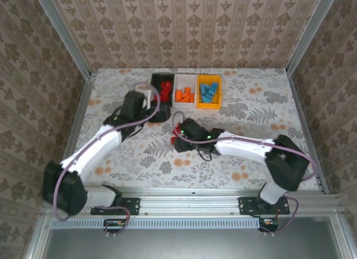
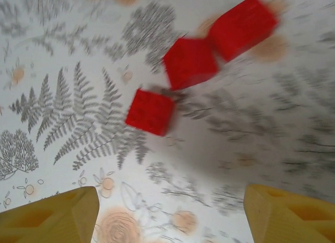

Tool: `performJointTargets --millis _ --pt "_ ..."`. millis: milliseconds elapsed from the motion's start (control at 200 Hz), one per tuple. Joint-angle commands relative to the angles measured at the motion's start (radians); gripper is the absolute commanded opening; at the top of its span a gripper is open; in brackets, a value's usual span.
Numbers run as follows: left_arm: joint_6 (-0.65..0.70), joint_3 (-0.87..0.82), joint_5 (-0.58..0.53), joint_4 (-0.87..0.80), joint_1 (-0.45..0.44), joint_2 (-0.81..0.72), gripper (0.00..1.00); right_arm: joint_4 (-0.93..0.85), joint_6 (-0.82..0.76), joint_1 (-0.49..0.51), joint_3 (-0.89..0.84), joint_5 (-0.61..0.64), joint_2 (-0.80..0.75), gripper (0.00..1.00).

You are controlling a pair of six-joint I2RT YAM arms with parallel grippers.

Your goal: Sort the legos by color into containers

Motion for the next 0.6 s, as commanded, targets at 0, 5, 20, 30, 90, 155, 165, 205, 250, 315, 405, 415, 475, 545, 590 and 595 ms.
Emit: performJointTargets --millis 0,5,20,30,90,155,165,205,250,315,405,415,475,545,590,595 --pt "-0.185 -0.259 -0.01 0.042 0.081 -0.118 1.0 -0.004 0.066 0.023 0.079 0.036 0.122 0.77" --pt "-0.192 -0.267 -0.01 0.043 0.084 -0.127 1.0 -0.003 0.068 0.023 0.082 0.038 0.129 0.77" --pt "-0.206 -0.306 -0.007 0.042 0.09 -0.152 1.0 -0.002 0.072 0.025 0.093 0.043 0.146 0.78" --pt "-0.213 -0.327 -0.008 0.045 0.094 -0.169 1.0 -0.002 0.074 0.025 0.101 0.048 0.158 0.78" --pt "-0.257 -0.428 0.002 0.055 0.111 -0.262 1.0 0.005 0.083 0.025 0.145 0.076 0.227 0.78" --pt "-0.289 -0.496 0.005 0.044 0.113 -0.359 1.0 0.0 0.085 0.021 0.203 0.094 0.3 0.78" --pt "-0.293 -0.505 0.004 0.037 0.113 -0.373 1.0 -0.002 0.085 0.021 0.213 0.095 0.312 0.78" --pt "-0.301 -0.529 0.004 0.013 0.115 -0.427 1.0 -0.019 0.085 0.02 0.255 0.102 0.355 0.76" --pt "-0.305 -0.547 -0.002 -0.019 0.118 -0.485 1.0 -0.04 0.087 0.019 0.295 0.129 0.394 0.7" --pt "-0.308 -0.564 -0.018 -0.073 0.119 -0.565 1.0 -0.054 0.096 0.018 0.325 0.164 0.424 0.59" --pt "-0.311 -0.587 -0.035 -0.126 0.123 -0.663 1.0 -0.053 0.108 0.019 0.336 0.212 0.432 0.41" --pt "-0.311 -0.59 -0.035 -0.13 0.124 -0.671 1.0 -0.051 0.108 0.019 0.336 0.214 0.433 0.39" --pt "-0.317 -0.607 -0.04 -0.147 0.128 -0.722 1.0 -0.046 0.101 0.02 0.339 0.228 0.428 0.32" --pt "-0.323 -0.632 -0.039 -0.149 0.134 -0.758 1.0 -0.044 0.085 0.024 0.34 0.249 0.408 0.28" --pt "-0.33 -0.644 -0.041 -0.146 0.137 -0.771 1.0 -0.056 0.069 0.027 0.349 0.262 0.391 0.27" --pt "-0.331 -0.644 -0.041 -0.146 0.138 -0.771 1.0 -0.057 0.068 0.028 0.351 0.264 0.387 0.27"
